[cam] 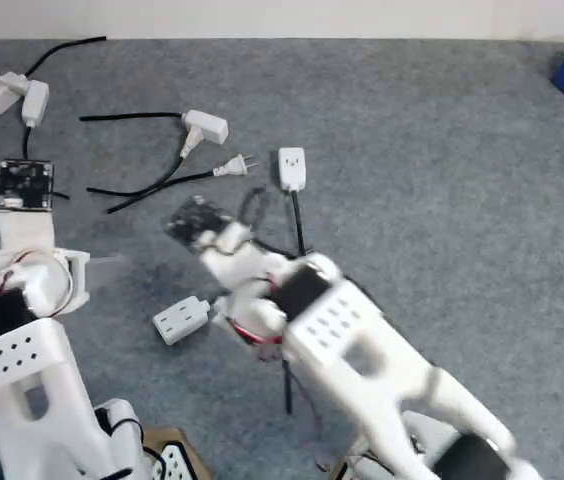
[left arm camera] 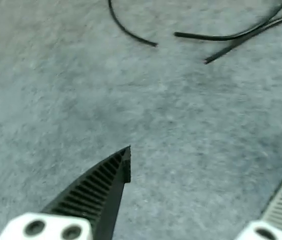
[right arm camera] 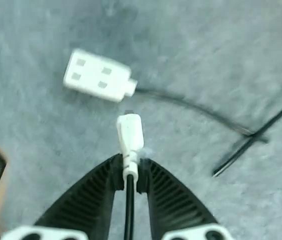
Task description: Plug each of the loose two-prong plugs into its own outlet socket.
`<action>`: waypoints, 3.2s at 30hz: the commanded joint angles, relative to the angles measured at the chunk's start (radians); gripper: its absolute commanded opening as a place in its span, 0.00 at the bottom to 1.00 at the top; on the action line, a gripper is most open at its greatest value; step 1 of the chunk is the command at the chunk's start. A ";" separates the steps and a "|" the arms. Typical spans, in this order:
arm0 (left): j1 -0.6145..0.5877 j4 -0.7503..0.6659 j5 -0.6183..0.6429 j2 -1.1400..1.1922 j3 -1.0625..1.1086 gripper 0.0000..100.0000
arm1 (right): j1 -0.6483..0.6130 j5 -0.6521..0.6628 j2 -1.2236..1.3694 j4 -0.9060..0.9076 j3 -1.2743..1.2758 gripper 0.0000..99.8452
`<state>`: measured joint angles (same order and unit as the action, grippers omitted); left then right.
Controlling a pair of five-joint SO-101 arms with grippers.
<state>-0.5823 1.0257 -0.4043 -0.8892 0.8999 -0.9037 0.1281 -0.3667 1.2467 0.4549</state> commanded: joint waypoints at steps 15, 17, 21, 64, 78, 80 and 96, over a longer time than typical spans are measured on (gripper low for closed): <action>-0.260 -0.379 -0.018 -0.015 0.277 0.43 | -0.025 -0.037 0.665 0.515 -1.075 0.01; -0.260 -0.381 -0.015 -0.015 0.294 0.43 | -0.022 -0.041 0.700 0.515 -1.087 0.01; -0.288 -0.382 0.006 -0.015 0.297 0.43 | -0.021 -0.051 0.760 0.513 -1.092 0.01; -0.332 -0.410 0.020 -0.015 0.302 0.43 | -0.108 -0.466 0.852 0.513 -1.086 0.01; -0.332 -0.407 0.018 -0.015 0.303 0.43 | -0.056 -0.437 0.877 0.493 -1.086 0.01; -0.332 -0.407 0.018 -0.015 0.303 0.43 | -0.051 -0.436 0.901 0.490 -1.092 0.01; -0.349 -0.410 0.017 -0.015 0.300 0.43 | -0.081 -0.439 0.917 0.516 -1.178 0.01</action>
<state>-0.9198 0.6360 -0.3951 -0.8892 1.2083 -0.9666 -0.3046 0.6015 1.7469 -0.6897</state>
